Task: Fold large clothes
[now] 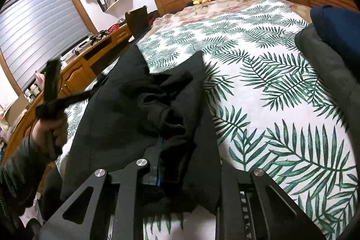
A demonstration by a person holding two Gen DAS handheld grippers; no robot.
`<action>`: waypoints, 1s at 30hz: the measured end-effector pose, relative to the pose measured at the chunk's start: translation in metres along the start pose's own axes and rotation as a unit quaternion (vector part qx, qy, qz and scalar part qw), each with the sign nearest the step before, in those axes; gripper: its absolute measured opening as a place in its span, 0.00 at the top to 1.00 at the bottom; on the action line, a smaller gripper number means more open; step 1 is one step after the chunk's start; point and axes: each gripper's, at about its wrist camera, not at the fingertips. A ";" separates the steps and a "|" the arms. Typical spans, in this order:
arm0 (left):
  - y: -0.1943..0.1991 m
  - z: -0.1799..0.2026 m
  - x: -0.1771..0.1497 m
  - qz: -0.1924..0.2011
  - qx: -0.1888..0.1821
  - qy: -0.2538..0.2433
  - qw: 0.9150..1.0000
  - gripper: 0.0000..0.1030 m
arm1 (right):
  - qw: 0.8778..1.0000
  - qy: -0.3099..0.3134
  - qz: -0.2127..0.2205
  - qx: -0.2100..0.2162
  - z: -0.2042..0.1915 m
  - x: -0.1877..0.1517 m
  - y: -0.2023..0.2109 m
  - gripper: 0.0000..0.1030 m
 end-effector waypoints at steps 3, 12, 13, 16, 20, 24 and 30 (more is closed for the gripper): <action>0.011 -0.010 -0.015 0.006 -0.005 0.015 1.000 0.85 | 1.000 0.005 0.001 0.001 -0.005 0.001 -0.004 0.79; 0.051 0.005 -0.011 0.050 0.009 -0.007 0.999 0.87 | 0.997 0.055 0.042 -0.020 -0.042 0.007 0.012 0.87; 0.056 0.008 -0.007 0.057 0.010 -0.011 0.998 0.87 | 0.997 0.060 0.051 -0.019 -0.045 0.008 0.016 0.87; 0.073 0.021 0.005 0.082 0.014 -0.024 0.996 0.87 | 0.995 0.064 0.079 -0.023 -0.047 0.012 0.038 0.88; 0.083 0.060 0.039 0.098 0.005 -0.046 0.994 0.87 | 0.991 0.063 0.105 -0.051 -0.029 0.018 0.080 0.88; 0.087 0.124 0.076 0.126 -0.009 -0.093 0.988 0.87 | 0.984 0.063 0.131 -0.103 -0.002 0.028 0.135 0.88; 0.080 0.229 0.134 0.132 -0.070 -0.138 0.979 0.87 | 0.967 0.045 0.160 -0.194 0.049 0.039 0.226 0.88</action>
Point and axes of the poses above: each gripper's, at about its wrist camera, not at the fingertips, and y roughly against the way its jaws point, z to its right, x to its top, and after that the axes turned 10 degrees about -z, right-handed
